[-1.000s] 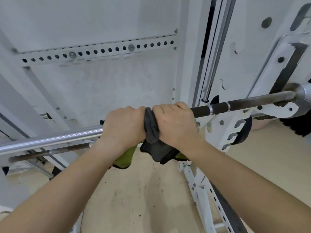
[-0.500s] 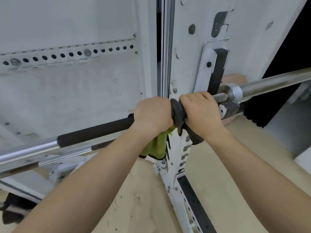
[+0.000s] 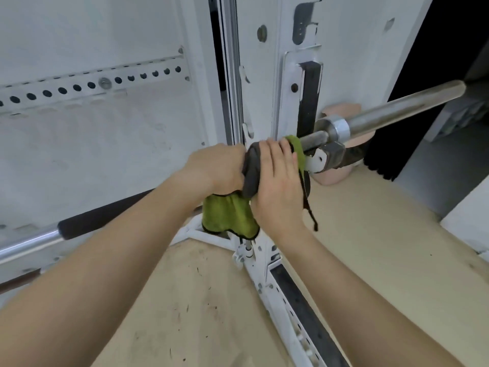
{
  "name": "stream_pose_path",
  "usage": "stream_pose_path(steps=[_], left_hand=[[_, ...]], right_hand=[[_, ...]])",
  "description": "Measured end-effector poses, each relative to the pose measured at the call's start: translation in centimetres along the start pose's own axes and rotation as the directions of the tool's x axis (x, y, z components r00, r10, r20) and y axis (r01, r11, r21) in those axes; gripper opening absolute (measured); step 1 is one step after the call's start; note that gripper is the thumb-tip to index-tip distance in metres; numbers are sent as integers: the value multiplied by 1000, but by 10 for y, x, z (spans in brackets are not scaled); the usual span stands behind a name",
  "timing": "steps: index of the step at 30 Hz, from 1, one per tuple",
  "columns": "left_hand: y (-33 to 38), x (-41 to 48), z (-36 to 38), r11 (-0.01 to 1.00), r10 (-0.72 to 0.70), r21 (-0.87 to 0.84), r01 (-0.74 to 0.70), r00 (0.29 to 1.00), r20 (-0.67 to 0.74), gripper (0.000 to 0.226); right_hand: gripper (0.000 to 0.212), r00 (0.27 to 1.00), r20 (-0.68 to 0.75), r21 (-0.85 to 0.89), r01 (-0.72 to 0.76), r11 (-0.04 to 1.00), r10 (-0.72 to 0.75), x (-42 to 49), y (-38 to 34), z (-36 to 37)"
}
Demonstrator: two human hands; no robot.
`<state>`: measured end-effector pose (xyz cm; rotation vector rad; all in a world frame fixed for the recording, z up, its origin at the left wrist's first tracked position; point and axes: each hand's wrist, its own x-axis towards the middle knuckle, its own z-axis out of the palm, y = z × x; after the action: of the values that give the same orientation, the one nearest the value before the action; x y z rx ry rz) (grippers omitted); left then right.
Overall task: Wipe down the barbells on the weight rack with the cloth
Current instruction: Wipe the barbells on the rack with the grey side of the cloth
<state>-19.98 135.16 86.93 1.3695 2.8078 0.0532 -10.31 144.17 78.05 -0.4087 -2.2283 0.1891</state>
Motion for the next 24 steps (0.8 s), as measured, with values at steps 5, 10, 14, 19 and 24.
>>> stream_pose_path(steps=[5, 10, 14, 19, 24], left_hand=[[-60, -73, 0, 976, -164, 141, 165, 986, -22, 32], [-87, -86, -7, 990, -139, 29, 136, 982, 125, 35], [-47, -53, -8, 990, 16, -140, -13, 1000, 19, 42], [20, -20, -5, 993, 53, -93, -76, 972, -228, 36], [50, -33, -16, 964, 53, -199, -177, 860, -508, 42]], right_hand=[[52, 989, -2, 52, 146, 988, -146, -11, -77, 14], [56, 933, -1, 98, 357, 929, -359, -3, -88, 20], [69, 961, 14, 145, 272, 951, -277, -9, -41, 6], [64, 906, 18, 547, -363, 755, 423, -57, -11, -21], [64, 533, 755, 654, -647, -391, 381, -34, -14, -47]])
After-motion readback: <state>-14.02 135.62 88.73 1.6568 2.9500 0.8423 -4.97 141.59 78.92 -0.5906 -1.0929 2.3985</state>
